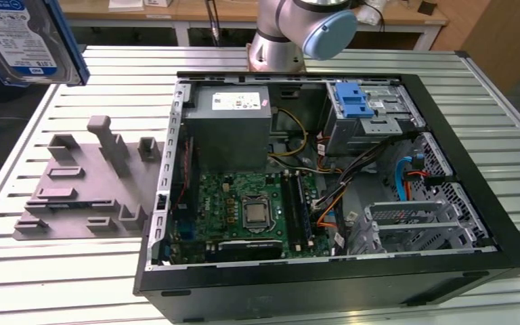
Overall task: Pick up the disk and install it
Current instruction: 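Pick up the disk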
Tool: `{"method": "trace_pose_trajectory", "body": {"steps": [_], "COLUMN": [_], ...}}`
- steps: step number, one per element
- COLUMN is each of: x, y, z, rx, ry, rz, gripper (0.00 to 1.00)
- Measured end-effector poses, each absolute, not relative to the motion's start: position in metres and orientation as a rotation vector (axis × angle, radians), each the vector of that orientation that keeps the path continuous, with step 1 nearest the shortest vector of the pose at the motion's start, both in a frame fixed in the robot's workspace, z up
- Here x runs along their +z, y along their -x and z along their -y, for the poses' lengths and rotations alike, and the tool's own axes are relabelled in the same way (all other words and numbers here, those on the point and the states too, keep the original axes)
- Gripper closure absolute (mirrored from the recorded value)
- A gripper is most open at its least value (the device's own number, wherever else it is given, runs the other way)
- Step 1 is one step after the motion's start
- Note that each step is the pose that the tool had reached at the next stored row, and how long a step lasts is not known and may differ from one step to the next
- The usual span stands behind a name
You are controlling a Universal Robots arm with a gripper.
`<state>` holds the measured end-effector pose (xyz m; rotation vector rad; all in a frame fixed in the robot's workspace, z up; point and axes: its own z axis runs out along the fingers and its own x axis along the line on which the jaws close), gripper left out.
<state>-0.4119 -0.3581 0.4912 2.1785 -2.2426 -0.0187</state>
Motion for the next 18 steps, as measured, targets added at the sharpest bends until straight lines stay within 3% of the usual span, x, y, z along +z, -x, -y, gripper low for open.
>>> {"method": "trace_pose_trajectory", "body": {"steps": [18], "x": [0.4911], "y": [0.4031], "z": [0.3581], "rx": [-0.019], "ry": [-2.179], "rz": [2.243], "gripper": [0.64]}}
